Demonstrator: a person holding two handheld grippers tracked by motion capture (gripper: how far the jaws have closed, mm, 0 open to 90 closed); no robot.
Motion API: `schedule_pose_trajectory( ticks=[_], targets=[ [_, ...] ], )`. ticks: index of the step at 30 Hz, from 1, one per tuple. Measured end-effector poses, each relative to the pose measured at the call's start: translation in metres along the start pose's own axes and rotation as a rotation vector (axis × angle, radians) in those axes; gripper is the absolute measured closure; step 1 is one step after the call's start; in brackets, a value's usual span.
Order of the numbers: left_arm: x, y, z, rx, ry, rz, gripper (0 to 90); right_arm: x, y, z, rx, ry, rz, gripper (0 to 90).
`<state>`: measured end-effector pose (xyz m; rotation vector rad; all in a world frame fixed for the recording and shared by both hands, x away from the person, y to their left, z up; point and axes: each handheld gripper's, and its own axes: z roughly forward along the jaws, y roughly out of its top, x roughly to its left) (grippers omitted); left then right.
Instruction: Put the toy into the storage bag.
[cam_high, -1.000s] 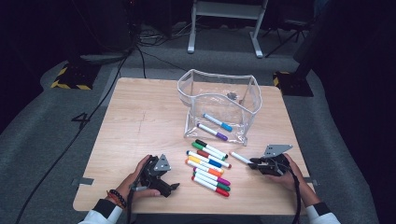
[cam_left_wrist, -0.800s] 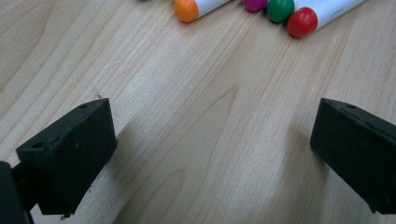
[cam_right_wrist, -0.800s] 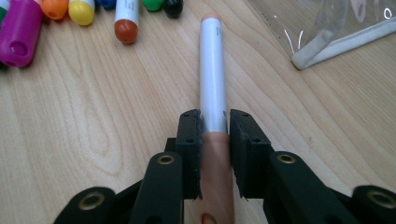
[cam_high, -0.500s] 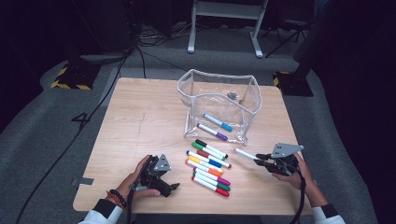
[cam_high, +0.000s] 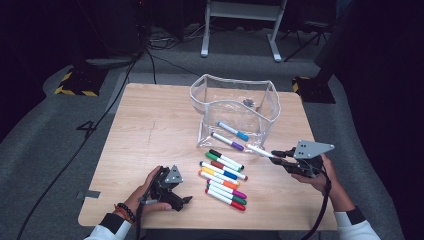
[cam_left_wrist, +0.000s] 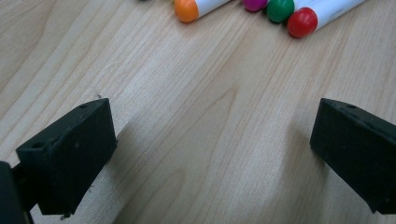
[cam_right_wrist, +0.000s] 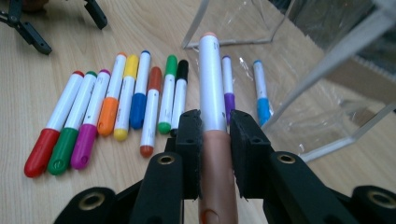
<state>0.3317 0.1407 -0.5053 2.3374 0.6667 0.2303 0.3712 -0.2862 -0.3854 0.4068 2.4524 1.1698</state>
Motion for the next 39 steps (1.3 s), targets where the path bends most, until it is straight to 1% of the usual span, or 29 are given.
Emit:
schedule_pose_trajectory(
  ticks=[2, 4, 9, 12, 14, 16, 18, 20, 22, 29, 32, 34, 35, 36, 37, 39],
  targets=[
    [0.0, 0.0, 0.0, 0.0, -0.001, 0.0, 0.5, -0.002, 0.009, -0.002, -0.019, 0.01, -0.005, 74.4],
    [0.0, 0.0, 0.0, 0.0, -0.001, 0.0, 0.5, -0.004, 0.019, -0.003, -0.032, 0.003, -0.019, 74.4],
    [0.0, 0.0, 0.0, 0.002, 0.001, 0.001, 0.5, -0.008, 0.045, -0.005, -0.039, -0.003, -0.065, 74.4],
    [0.0, 0.0, 0.0, 0.002, 0.001, 0.001, 0.5, -0.013, 0.058, -0.007, -0.051, -0.008, -0.077, 74.3],
    [0.0, 0.0, 0.0, 0.0, -0.001, 0.001, 0.5, -0.017, 0.067, -0.007, -0.048, -0.027, -0.086, 74.4],
    [0.0, 0.0, 0.0, 0.0, -0.001, 0.001, 0.5, -0.022, 0.075, -0.008, -0.061, -0.021, -0.083, 74.4],
    [0.0, 0.0, 0.0, 0.001, -0.001, 0.002, 0.5, -0.027, 0.083, -0.007, -0.054, -0.032, -0.087, 74.4],
    [0.0, 0.0, 0.0, 0.003, 0.001, 0.001, 0.5, -0.032, 0.09, -0.005, -0.053, -0.034, -0.09, 74.4],
    [0.0, 0.0, 0.0, 0.0, -0.001, 0.001, 0.5, -0.039, 0.096, -0.003, -0.045, -0.048, -0.093, 74.4],
    [0.0, 0.0, 0.0, 0.001, -0.001, 0.001, 0.5, -0.068, 0.112, 0.007, -0.034, -0.082, -0.06, 74.3],
    [0.0, 0.0, 0.0, 0.002, 0.0, 0.002, 0.5, -0.078, 0.117, 0.014, -0.036, -0.076, -0.044, 74.4],
    [0.0, 0.0, 0.0, 0.002, -0.001, 0.002, 0.5, -0.084, 0.119, 0.021, -0.019, -0.082, -0.035, 74.3],
    [0.0, 0.0, 0.0, 0.002, -0.001, 0.002, 0.5, -0.087, 0.12, 0.025, -0.012, -0.077, -0.028, 74.3],
    [0.0, 0.0, 0.0, 0.002, -0.001, 0.002, 0.5, -0.089, 0.121, 0.03, 0.003, -0.076, -0.031, 74.3],
    [0.0, 0.0, 0.0, 0.002, -0.001, 0.002, 0.5, -0.093, 0.122, 0.035, 0.019, -0.08, -0.024, 74.4],
    [0.0, 0.0, 0.0, 0.002, -0.002, 0.003, 0.5, -0.097, 0.123, 0.043, 0.034, -0.07, -0.008, 74.3]
  ],
)
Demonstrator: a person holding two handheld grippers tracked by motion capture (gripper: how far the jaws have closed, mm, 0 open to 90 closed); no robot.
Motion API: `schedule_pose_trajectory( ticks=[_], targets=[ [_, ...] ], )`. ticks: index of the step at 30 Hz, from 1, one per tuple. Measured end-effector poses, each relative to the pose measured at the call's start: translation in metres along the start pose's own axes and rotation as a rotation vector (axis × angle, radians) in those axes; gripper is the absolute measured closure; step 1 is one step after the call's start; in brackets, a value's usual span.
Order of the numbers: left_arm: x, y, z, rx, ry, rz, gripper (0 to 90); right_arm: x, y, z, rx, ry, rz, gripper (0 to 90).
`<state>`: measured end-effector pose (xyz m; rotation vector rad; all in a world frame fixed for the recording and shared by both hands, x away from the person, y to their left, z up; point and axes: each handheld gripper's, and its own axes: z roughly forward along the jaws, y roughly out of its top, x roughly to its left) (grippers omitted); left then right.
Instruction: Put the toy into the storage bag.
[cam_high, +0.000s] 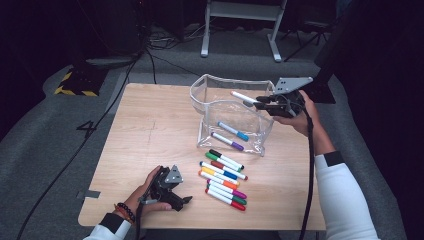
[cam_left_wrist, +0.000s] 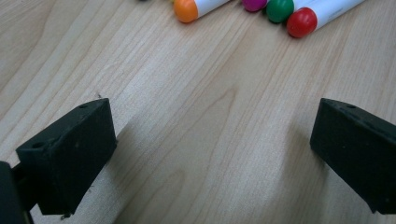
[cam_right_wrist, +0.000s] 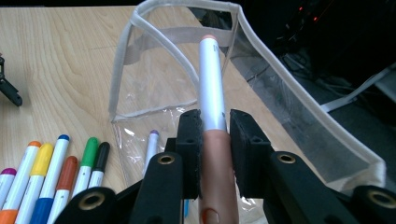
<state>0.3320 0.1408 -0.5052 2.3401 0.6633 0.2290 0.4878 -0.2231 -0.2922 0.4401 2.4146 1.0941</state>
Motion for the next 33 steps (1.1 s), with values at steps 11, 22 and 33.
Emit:
schedule_pose_trajectory(
  ticks=[11, 22, 33],
  targets=[
    [0.0, 0.0, 0.0, -0.001, -0.004, 0.008, 0.5, -0.018, -0.005, 0.043, 0.166, -0.003, 0.065, 74.3],
    [0.0, 0.0, 0.0, -0.001, -0.006, 0.009, 0.5, -0.017, -0.007, 0.06, 0.33, 0.15, 0.104, 74.1],
    [0.0, 0.0, 0.0, -0.001, -0.005, 0.01, 0.5, -0.016, -0.008, 0.059, 0.327, 0.15, 0.1, 60.0]
  ],
)
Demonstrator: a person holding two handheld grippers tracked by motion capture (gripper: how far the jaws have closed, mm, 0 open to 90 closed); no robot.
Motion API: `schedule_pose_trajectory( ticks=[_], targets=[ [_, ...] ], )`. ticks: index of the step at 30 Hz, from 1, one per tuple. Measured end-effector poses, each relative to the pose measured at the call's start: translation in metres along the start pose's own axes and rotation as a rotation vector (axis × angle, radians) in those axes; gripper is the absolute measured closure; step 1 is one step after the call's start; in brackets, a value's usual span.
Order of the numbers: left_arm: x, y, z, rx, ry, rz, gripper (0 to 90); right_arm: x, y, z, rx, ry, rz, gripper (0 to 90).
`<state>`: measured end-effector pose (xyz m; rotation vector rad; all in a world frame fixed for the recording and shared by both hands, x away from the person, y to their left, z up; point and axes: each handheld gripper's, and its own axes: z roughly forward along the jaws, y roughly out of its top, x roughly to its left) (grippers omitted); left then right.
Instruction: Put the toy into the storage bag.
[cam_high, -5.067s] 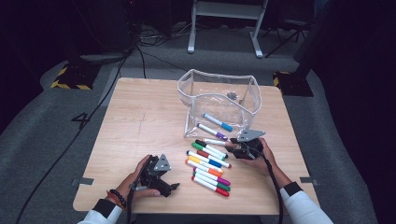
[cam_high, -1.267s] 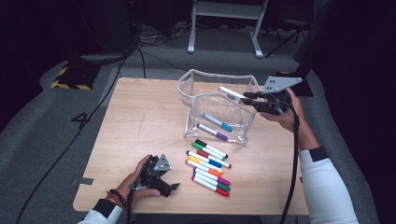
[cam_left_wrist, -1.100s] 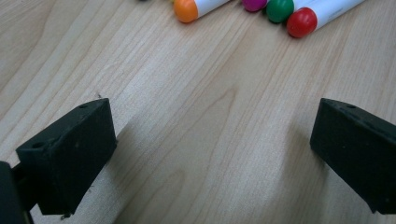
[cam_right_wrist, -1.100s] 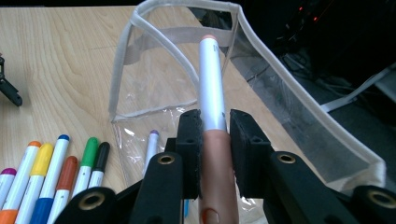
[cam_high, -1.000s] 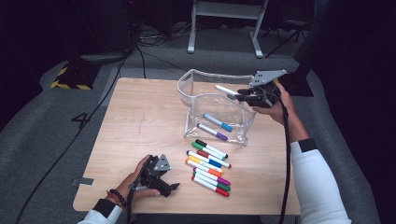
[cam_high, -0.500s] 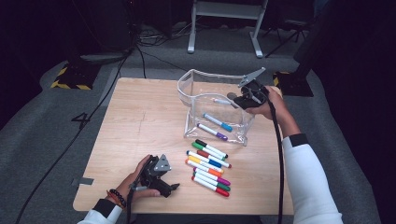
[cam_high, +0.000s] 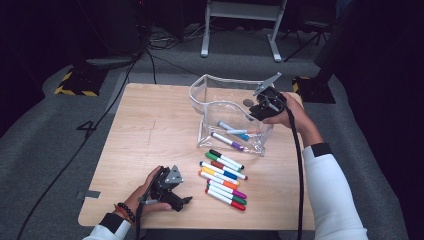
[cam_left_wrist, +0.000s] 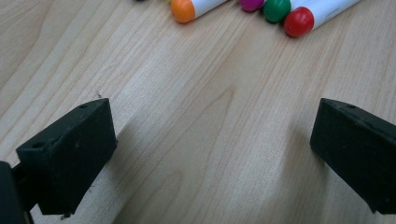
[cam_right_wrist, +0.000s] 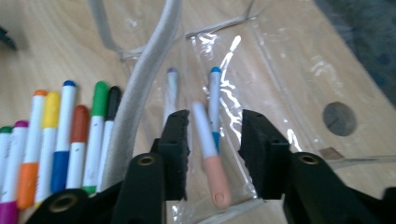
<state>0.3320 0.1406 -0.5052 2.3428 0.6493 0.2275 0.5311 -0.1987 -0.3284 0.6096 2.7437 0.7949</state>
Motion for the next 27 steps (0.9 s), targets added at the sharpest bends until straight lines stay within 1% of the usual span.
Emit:
schedule_pose_trajectory(
  ticks=[1, 2, 3, 4, 5, 8, 10, 13, 16, 18, 20, 22, 23, 25, 27],
  targets=[
    [0.0, 0.0, 0.0, 0.0, 0.0, 0.0, 0.5, -0.001, -0.001, -0.002, -0.016, -0.013, 0.006, 59.7],
    [0.0, 0.0, 0.0, 0.0, 0.0, -0.001, 0.6, -0.001, -0.002, -0.005, -0.033, -0.011, 0.012, 59.2],
    [0.0, 0.0, 0.0, 0.0, 0.0, -0.001, 0.6, -0.001, -0.003, -0.008, -0.051, -0.021, 0.014, 56.9],
    [0.0, 0.0, 0.0, 0.0, 0.0, 0.0, 0.6, -0.001, -0.005, -0.012, -0.063, -0.046, 0.02, 54.0],
    [0.0, 0.0, 0.0, 0.0, 0.0, 0.0, 0.5, -0.001, -0.006, -0.016, -0.075, -0.058, 0.032, 52.9],
    [0.0, 0.0, 0.0, 0.0, 0.0, 0.0, 0.5, 0.002, -0.013, -0.031, -0.132, -0.087, 0.04, 50.2],
    [0.0, 0.0, 0.0, 0.0, 0.0, 0.0, 0.5, 0.003, -0.02, -0.042, -0.18, -0.1, 0.057, 47.6],
    [0.0, 0.0, 0.0, 0.0, 0.0, -0.001, 0.6, 0.011, -0.031, -0.059, -0.243, -0.12, 0.058, 44.5],
    [0.0, 0.0, 0.0, 0.0, 0.0, -0.001, 0.5, 0.021, -0.044, -0.074, -0.29, -0.145, 0.052, 42.5],
    [0.0, 0.0, 0.0, 0.0, 0.0, 0.0, 0.5, 0.027, -0.053, -0.083, -0.313, -0.156, 0.06, 41.1],
    [0.0, 0.0, 0.0, 0.0, 0.0, 0.0, 0.5, 0.034, -0.063, -0.089, -0.331, -0.166, 0.053, 40.5],
    [0.0, 0.0, 0.0, 0.0, 0.0, 0.0, 0.6, 0.042, -0.074, -0.093, -0.348, -0.174, 0.059, 40.1],
    [0.0, 0.0, 0.0, -0.001, 0.001, -0.003, 0.5, 0.045, -0.078, -0.094, -0.352, -0.179, 0.054, 40.1],
    [0.0, 0.0, 0.0, -0.001, 0.001, -0.005, 0.6, 0.054, -0.09, -0.094, -0.363, -0.175, 0.055, 40.2],
    [-0.001, 0.0, 0.0, -0.001, 0.002, -0.005, 0.6, 0.063, -0.103, -0.091, -0.362, -0.176, 0.044, 40.6]
  ],
)
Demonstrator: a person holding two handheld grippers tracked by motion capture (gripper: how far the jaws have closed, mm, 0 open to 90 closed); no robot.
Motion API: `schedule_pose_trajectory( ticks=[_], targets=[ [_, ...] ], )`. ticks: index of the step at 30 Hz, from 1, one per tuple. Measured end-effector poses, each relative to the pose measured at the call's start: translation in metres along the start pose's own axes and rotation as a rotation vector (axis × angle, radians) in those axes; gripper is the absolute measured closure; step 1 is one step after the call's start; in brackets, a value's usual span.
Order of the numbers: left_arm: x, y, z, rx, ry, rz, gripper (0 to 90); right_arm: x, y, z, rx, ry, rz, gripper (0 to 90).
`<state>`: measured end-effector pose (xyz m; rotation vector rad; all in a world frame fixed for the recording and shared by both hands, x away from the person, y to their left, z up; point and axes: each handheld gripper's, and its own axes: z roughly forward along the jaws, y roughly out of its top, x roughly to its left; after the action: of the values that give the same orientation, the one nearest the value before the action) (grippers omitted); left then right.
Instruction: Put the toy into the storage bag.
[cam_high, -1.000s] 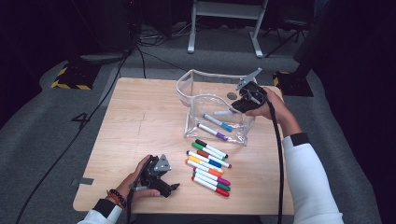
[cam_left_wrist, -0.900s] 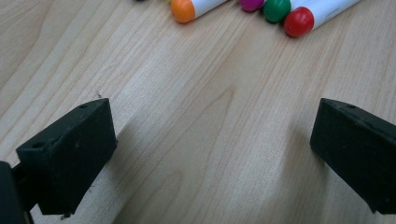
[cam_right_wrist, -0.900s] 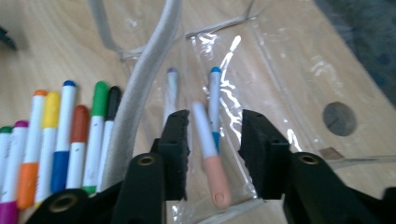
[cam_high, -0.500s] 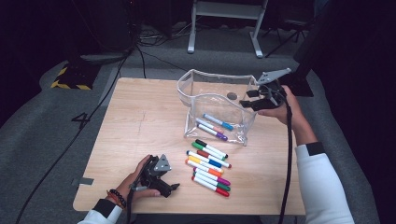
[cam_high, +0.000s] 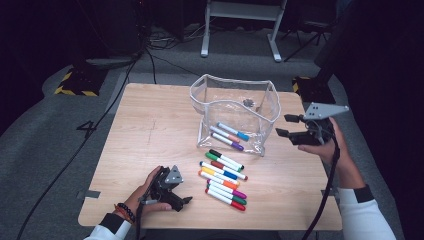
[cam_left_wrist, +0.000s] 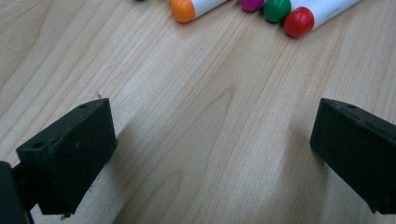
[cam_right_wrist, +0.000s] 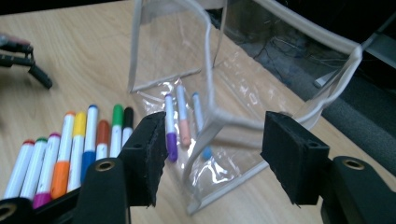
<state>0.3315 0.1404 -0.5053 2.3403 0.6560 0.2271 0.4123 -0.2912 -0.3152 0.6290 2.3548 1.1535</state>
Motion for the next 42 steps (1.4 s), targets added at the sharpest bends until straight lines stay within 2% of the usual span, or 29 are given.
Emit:
schedule_pose_trajectory(
  ticks=[5, 7, 9, 11, 15, 19, 22, 24, 26, 30, 33, 37, 42],
  targets=[
    [0.0, 0.0, 0.0, 0.002, 0.002, -0.003, 0.6, 0.022, -0.035, -0.003, -0.004, 0.023, 0.004, 42.7],
    [0.0, 0.0, 0.0, 0.002, 0.004, -0.004, 0.6, 0.029, -0.05, -0.001, -0.011, 0.057, 0.023, 46.1],
    [0.0, 0.0, 0.0, 0.001, 0.004, -0.004, 0.6, 0.038, -0.062, 0.005, 0.009, 0.062, 0.014, 47.7],
    [0.0, 0.0, 0.0, 0.0, 0.003, -0.003, 0.6, 0.046, -0.074, 0.012, 0.006, 0.097, 0.023, 52.0],
    [-0.001, 0.0, 0.0, 0.001, 0.005, -0.002, 0.5, 0.06, -0.086, 0.033, 0.028, 0.15, 0.007, 57.6],
    [-0.002, 0.001, 0.001, 0.001, 0.005, -0.003, 0.6, 0.069, -0.085, 0.06, 0.034, 0.187, -0.002, 62.2],
    [-0.003, 0.001, 0.001, 0.0, 0.003, 0.0, 0.6, 0.076, -0.078, 0.087, 0.051, 0.21, -0.035, 66.3],
    [-0.003, 0.001, 0.001, 0.0, 0.004, 0.0, 0.6, 0.079, -0.072, 0.108, 0.057, 0.223, -0.034, 68.8],
    [-0.003, 0.001, 0.001, -0.001, 0.003, 0.0, 0.6, 0.082, -0.065, 0.127, 0.081, 0.223, -0.065, 70.8],
    [-0.003, 0.001, 0.001, 0.0, 0.003, 0.0, 0.6, 0.086, -0.056, 0.158, 0.107, 0.225, -0.078, 71.7],
    [-0.003, 0.001, 0.001, 0.0, 0.003, 0.0, 0.6, 0.089, -0.052, 0.175, 0.112, 0.216, -0.069, 71.3],
    [-0.003, 0.001, 0.001, 0.0, 0.003, 0.0, 0.6, 0.094, -0.048, 0.192, 0.136, 0.196, -0.083, 70.8],
    [-0.003, 0.001, 0.001, -0.002, 0.003, -0.002, 0.6, 0.095, -0.045, 0.204, 0.147, 0.178, -0.061, 71.2]
  ],
)
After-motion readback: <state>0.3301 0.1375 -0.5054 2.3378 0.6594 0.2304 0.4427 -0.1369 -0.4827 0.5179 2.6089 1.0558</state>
